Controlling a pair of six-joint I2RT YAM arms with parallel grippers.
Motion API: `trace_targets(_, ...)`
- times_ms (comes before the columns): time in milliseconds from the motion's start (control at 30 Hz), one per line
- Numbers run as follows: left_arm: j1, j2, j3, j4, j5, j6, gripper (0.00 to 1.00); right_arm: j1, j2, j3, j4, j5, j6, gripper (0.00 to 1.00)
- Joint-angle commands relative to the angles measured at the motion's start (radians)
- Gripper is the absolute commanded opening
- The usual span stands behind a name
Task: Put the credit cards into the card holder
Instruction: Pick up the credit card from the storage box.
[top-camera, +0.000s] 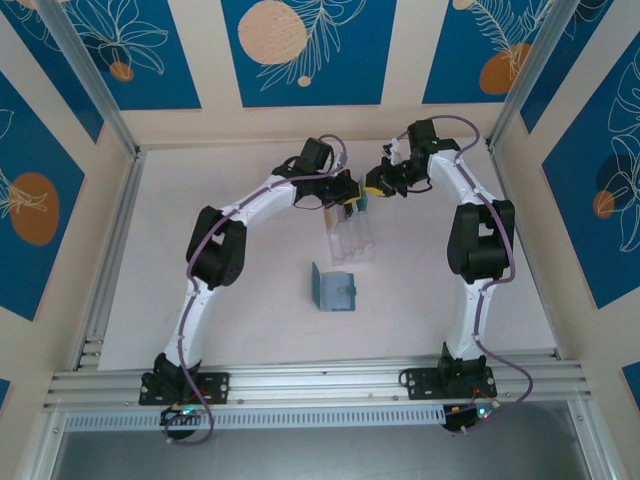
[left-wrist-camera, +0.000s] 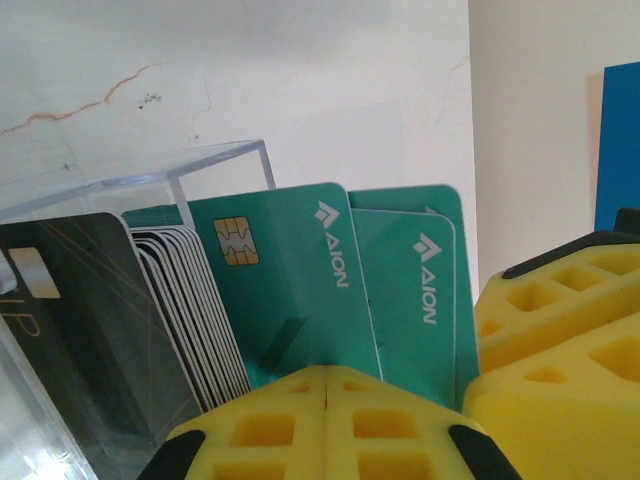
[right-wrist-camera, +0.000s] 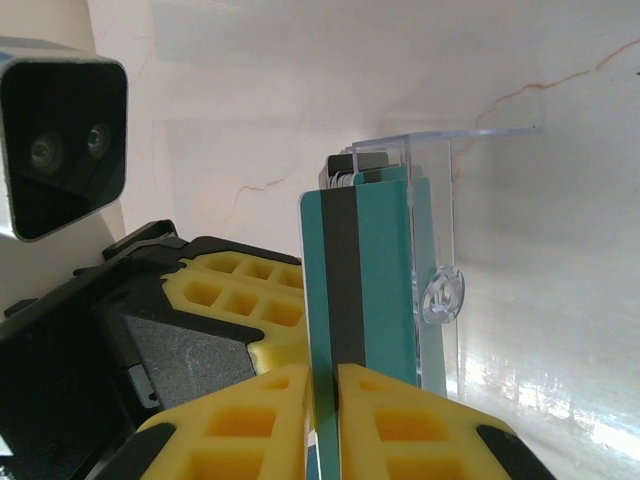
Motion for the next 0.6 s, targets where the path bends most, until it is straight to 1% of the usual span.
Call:
trace_targets(0,-0.013,0.036,0.019,-0.038,-0.010,0.017,0.03,0.009,-0.032,-0.016,0.004,-0.095,0.014,0.15)
trace_targets(167,-0.012,0.036,0.019,-0.038,-0.009,0.019,0.03,0.008,-0.030,-0.020,0.006,-0.099,0.016,0.13)
trace_targets(400,-0.012,0.035,0.019,-0.041,-0.010,0.019,0.03,0.007,-0.029,-0.018,0.008,-0.101,0.016,0.04)
trace_targets(567,-0.011,0.032,0.019,-0.041,-0.011,0.019,0.03,0.006,-0.028,-0.018,0.008,-0.103,0.018,0.02)
